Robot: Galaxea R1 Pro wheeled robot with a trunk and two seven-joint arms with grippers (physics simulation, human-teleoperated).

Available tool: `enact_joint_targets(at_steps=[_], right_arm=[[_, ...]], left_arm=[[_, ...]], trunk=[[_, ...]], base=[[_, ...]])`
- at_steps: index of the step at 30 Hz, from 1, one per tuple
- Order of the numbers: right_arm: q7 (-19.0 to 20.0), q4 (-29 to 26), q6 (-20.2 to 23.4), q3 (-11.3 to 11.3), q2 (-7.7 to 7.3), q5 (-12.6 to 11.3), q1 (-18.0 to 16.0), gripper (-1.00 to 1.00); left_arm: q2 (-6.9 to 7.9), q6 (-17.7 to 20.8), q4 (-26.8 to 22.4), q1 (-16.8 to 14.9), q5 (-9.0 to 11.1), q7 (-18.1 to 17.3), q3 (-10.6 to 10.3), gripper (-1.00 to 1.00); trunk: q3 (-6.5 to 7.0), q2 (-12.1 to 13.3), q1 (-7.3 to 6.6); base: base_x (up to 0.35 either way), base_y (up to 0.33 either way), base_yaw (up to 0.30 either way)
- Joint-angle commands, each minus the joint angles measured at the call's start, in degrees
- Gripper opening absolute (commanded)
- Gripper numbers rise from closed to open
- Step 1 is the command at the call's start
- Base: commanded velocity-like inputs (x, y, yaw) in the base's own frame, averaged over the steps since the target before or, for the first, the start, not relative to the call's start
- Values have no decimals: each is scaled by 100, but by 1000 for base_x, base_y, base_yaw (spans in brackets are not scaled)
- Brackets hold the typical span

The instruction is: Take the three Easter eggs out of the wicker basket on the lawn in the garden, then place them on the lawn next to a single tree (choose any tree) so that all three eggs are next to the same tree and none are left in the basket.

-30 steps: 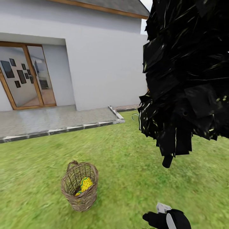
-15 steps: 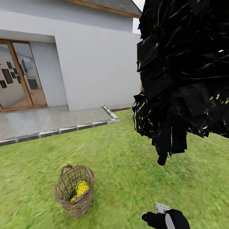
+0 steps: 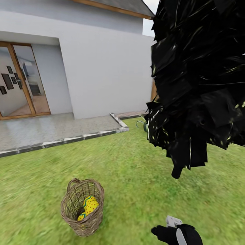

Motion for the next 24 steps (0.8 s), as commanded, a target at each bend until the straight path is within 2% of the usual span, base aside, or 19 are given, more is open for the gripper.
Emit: enact_joint_targets(at_steps=[1,10,21,24], right_arm=[[2,-7,28,-16,7,-13,-3,100],[2,18,27,-8,7,-14,-3,100],[2,19,27,59,18,-17,-3,100],[-1,-27,27,183,119,-18,-5,100]], left_arm=[[1,-18,4,-4,-12,25,-46,100],[1,-18,1,-4,-9,25,-44,100],[34,-18,-12,-4,-6,25,-44,100],[36,-18,-21,-4,-6,25,-44,100]], trunk=[[-6,-3,2],[-6,-3,2],[-6,-3,2],[-6,-3,2]], base=[[154,182,0],[91,145,0],[13,144,0],[53,189,0]])
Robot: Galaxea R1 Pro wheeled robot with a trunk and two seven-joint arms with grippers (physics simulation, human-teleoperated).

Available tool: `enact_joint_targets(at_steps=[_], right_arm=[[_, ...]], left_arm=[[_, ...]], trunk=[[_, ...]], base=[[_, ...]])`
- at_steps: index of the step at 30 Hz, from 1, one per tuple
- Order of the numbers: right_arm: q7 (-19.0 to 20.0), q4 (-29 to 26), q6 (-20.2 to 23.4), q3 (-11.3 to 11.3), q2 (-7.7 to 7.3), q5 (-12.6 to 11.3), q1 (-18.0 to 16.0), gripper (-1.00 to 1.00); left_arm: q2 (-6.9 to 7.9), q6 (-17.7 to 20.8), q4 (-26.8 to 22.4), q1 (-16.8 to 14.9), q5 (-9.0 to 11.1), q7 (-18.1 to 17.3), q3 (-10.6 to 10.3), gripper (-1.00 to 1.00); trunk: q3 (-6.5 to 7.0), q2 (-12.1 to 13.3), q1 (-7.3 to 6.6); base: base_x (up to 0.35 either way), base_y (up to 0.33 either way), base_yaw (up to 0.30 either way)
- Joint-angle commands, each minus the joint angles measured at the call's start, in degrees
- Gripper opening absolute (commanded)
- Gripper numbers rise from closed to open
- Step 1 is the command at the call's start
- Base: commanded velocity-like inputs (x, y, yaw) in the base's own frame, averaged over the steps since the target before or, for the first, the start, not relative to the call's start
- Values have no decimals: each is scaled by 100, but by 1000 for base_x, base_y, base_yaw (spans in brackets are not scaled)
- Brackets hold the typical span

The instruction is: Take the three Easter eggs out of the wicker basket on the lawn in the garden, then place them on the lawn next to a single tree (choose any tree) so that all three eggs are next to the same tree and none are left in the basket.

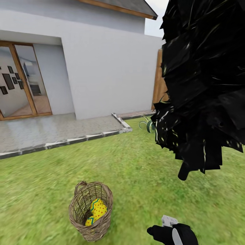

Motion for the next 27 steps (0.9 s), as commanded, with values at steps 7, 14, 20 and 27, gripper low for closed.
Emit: enact_joint_targets(at_steps=[7,14,20,27], right_arm=[[-113,-26,81,179,424,-8,-437,100],[-503,49,96,251,569,-54,-924,100],[-1377,581,55,287,569,-783,-1379,100],[-1949,1071,-514,512,569,-1475,-1526,100]], left_arm=[[3,-18,-8,-3,-12,25,-45,100],[3,-18,-9,-3,-15,25,-45,100],[3,-18,-9,-3,-12,25,-45,100],[2,-18,-9,-3,-14,25,-45,100]], trunk=[[-6,-4,1],[-6,-4,1],[-6,-4,1],[-6,-4,1]], base=[[35,81,0],[53,48,0],[110,99,0],[52,56,0]])
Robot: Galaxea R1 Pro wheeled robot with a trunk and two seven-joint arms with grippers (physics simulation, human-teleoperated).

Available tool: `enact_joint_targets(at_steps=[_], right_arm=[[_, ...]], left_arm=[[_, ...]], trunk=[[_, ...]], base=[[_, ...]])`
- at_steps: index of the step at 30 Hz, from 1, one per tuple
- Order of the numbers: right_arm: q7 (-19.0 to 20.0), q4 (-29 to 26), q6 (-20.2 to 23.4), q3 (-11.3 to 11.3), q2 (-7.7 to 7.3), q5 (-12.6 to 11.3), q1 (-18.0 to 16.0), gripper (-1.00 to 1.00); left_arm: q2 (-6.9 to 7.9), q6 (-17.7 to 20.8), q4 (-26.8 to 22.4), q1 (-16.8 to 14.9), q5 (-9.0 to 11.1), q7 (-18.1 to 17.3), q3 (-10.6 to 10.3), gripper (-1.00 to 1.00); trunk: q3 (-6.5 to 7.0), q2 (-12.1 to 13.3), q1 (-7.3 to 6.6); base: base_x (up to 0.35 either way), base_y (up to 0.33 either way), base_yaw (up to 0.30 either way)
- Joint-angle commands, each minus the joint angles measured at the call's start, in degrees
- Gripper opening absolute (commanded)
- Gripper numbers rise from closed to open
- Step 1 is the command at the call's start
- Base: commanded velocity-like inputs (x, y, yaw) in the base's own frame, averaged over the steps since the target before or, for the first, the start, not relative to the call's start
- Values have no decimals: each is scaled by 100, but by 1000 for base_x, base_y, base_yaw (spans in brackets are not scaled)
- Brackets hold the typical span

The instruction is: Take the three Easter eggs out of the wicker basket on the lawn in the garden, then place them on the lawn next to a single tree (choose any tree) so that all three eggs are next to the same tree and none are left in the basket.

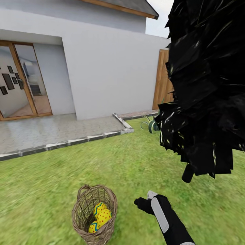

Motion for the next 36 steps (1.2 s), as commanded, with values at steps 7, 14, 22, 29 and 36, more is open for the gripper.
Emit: enact_joint_targets(at_steps=[7,14,22,29,36], right_arm=[[-135,574,-698,74,0,-154,-80,100],[-439,1049,-1023,128,0,-543,-176,100],[-546,1219,-1137,244,0,-649,-184,100],[-555,1247,-1144,263,0,-665,-185,100],[-556,1293,-1144,266,0,-668,-185,100]], left_arm=[[2,-22,4,-4,-6,25,-44,100],[2,-21,4,-4,-5,25,-44,100],[2,-22,4,-4,-10,25,-44,100],[2,-20,-17,-4,-13,25,-44,100],[2,-19,-22,-4,-14,25,-44,100]], trunk=[[-6,-3,1],[-6,-3,1],[-6,-3,1],[-6,-3,1],[-6,-3,1]], base=[[42,47,0],[4,119,0],[15,146,0],[198,175,0],[141,146,0]])
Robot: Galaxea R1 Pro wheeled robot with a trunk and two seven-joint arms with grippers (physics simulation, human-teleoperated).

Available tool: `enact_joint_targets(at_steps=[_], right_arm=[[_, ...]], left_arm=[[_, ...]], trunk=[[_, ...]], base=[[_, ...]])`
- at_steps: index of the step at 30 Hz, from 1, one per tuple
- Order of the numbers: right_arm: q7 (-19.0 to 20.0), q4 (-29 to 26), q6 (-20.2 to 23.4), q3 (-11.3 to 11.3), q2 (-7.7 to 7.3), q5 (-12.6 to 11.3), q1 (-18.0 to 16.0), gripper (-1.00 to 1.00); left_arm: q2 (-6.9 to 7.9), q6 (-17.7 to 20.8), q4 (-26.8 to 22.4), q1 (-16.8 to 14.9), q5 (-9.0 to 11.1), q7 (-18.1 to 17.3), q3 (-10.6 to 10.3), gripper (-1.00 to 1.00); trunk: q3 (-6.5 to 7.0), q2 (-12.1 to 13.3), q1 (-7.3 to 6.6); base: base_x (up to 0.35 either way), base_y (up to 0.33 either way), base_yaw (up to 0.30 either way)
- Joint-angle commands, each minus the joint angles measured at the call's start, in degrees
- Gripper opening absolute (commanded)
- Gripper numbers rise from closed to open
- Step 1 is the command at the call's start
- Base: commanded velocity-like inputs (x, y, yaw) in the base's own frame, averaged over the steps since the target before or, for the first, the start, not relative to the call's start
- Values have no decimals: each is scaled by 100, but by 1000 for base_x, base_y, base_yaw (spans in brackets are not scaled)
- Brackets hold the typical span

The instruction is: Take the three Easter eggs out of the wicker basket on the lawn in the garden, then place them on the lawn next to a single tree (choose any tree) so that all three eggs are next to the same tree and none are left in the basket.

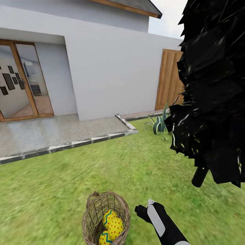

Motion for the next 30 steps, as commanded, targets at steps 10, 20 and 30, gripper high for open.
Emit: enact_joint_targets(at_steps=[10,20,30], right_arm=[[-55,2,5,10,0,-55,-3,100],[-55,67,3,19,0,-55,-3,100],[-58,73,2,32,0,-140,-3,100]], left_arm=[[1,-19,3,-3,-10,25,-44,100],[1,-19,3,-3,-8,25,-44,100],[-9,-14,3,-3,-1,25,-40,100]], trunk=[[-6,-3,1],[-6,-3,1],[-6,-3,1]], base=[[125,148,0],[15,67,0],[1,9,0]])
